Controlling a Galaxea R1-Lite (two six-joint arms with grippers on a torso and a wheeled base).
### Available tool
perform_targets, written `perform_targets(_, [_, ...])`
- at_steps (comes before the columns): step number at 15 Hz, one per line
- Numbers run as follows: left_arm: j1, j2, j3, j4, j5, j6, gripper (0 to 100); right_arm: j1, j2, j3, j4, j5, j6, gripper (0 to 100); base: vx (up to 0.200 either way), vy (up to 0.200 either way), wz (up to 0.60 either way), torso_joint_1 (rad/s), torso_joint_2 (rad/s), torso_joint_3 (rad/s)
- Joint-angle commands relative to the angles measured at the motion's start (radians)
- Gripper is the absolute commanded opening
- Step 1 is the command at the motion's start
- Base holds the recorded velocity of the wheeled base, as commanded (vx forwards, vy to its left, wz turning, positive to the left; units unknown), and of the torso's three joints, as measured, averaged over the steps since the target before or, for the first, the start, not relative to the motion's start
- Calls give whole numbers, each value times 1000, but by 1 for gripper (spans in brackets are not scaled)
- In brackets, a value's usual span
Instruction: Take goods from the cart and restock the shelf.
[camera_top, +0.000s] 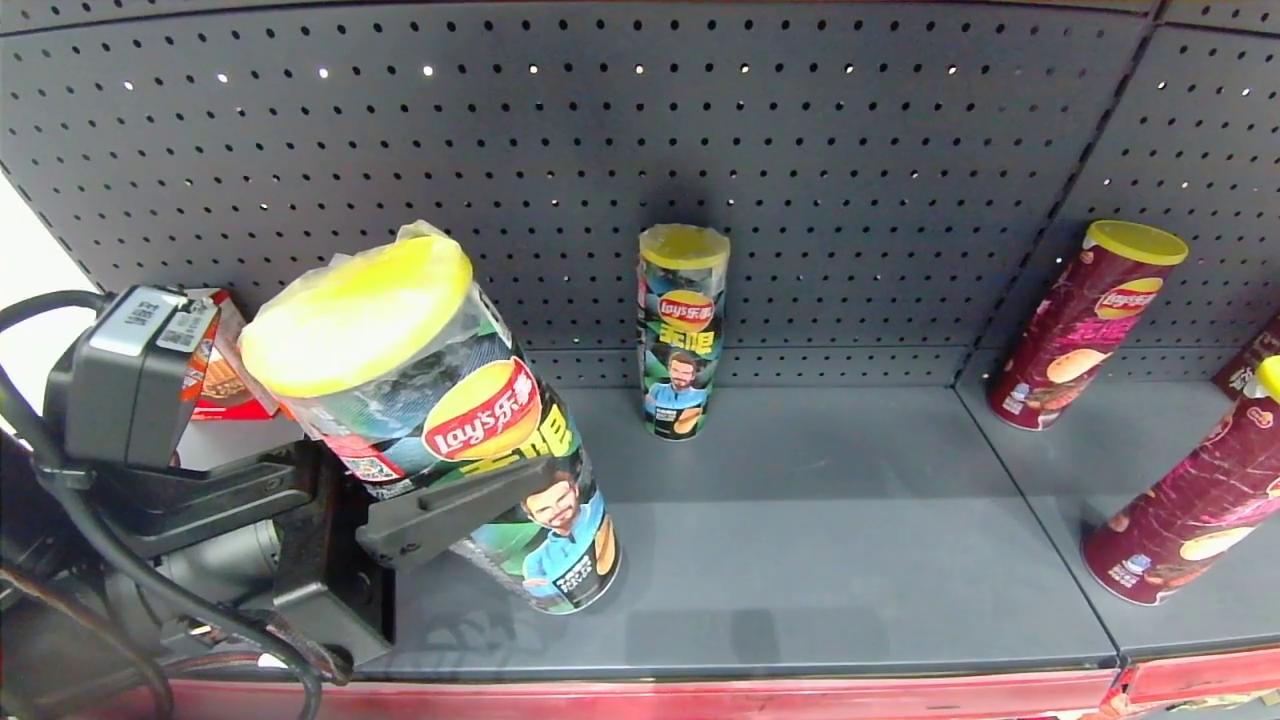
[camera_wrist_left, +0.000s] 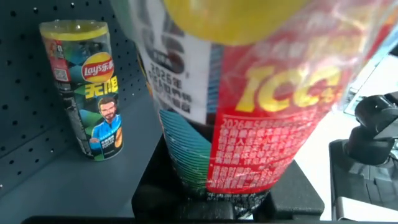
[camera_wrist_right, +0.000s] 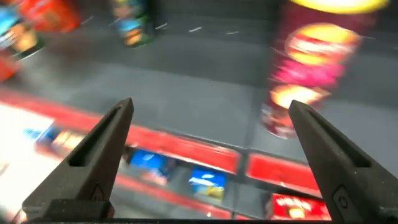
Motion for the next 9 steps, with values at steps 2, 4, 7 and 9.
perform_targets(2, [2, 2, 0, -1, 3, 0, 0, 157, 193, -35, 1, 9, -39, 100, 0, 0, 0, 0, 0, 0])
perform_targets(4, [5, 1, 1, 1, 4, -2, 0, 249, 291, -84, -5, 27, -37, 100, 0, 0, 0, 0, 0, 0])
perform_targets(7, [5, 7, 3, 4, 4, 0, 0, 340, 433, -154, -17, 26, -32, 100, 0, 0, 0, 0, 0, 0])
perform_targets(9, [7, 10, 3, 4, 4, -2, 0, 347, 596, -173, -195, 27, -39, 100, 0, 0, 0, 0, 0, 0])
